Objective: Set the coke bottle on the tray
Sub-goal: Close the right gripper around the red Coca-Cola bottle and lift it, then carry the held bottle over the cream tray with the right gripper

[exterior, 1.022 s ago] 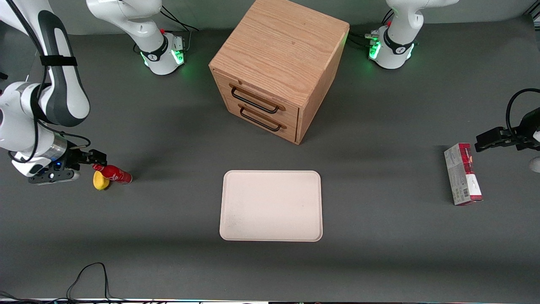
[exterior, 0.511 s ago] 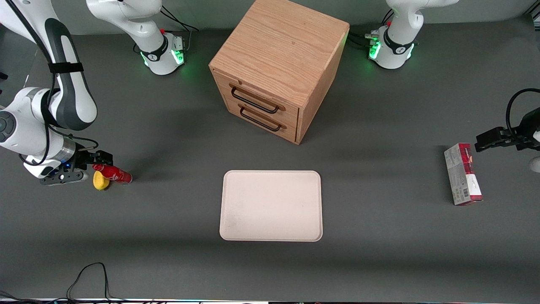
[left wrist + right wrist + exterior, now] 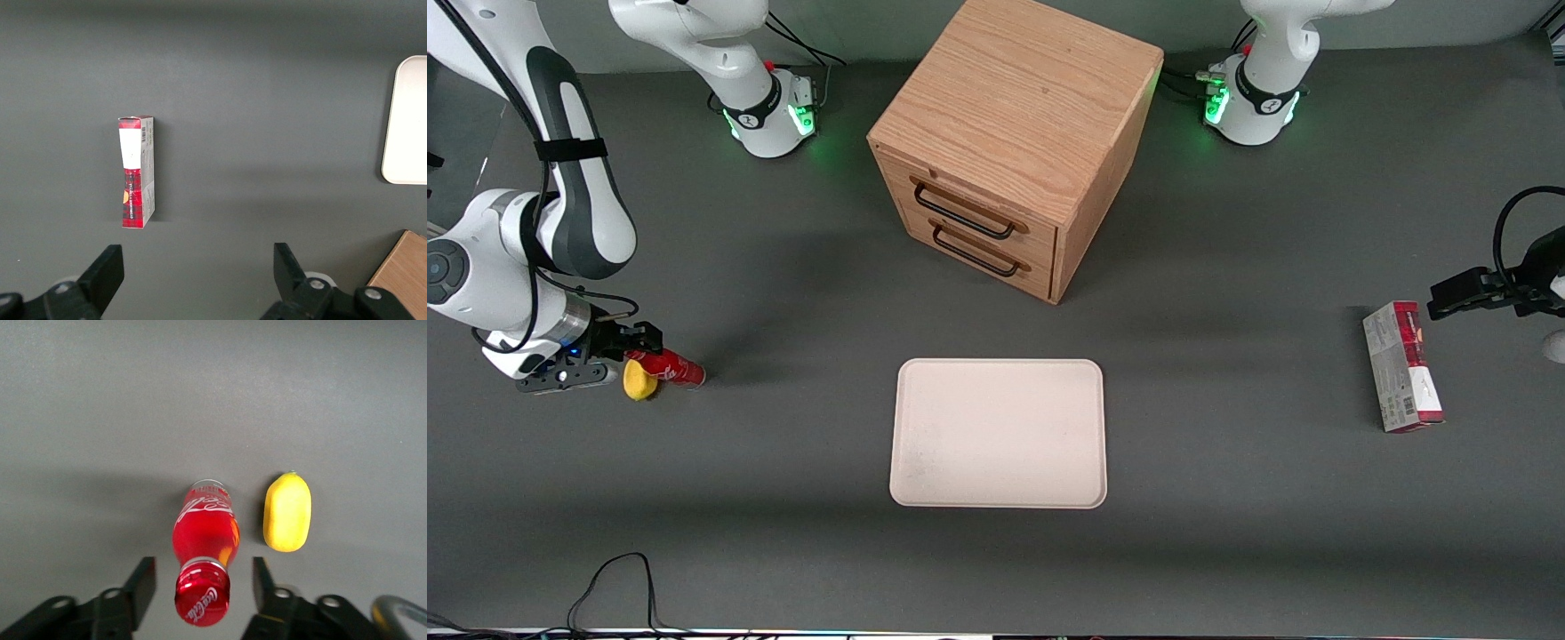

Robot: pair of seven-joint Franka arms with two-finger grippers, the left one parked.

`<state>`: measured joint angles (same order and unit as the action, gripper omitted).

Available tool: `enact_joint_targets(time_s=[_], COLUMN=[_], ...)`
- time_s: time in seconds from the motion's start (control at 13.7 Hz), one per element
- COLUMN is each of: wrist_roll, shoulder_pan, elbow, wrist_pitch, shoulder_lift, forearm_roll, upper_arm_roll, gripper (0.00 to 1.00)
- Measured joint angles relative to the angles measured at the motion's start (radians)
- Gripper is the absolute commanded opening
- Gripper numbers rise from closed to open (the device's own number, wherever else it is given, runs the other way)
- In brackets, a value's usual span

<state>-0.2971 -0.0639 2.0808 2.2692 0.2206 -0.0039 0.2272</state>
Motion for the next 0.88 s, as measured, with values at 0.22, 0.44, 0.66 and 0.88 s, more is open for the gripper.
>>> enact_joint_targets(time_s=[0.22, 0.44, 0.66, 0.88], wrist_roll=[-0.006, -0.007, -0.007, -0.009], shoulder_pan=[-0.001, -0.001, -0.001, -0.001], elbow=[-0.001, -0.002, -0.07, -0.276], wrist_pitch=[-0.002, -0.002, -0.101, -0.371], shoulder_lift=[-0.001, -0.001, -0.004, -0.033], forearm_roll=[0.003, 0.003, 0.003, 0.003], upper_arm_roll=[0.0, 0.0, 0.0, 0.0], gripper=[0.12, 0.11, 0.1, 0.1])
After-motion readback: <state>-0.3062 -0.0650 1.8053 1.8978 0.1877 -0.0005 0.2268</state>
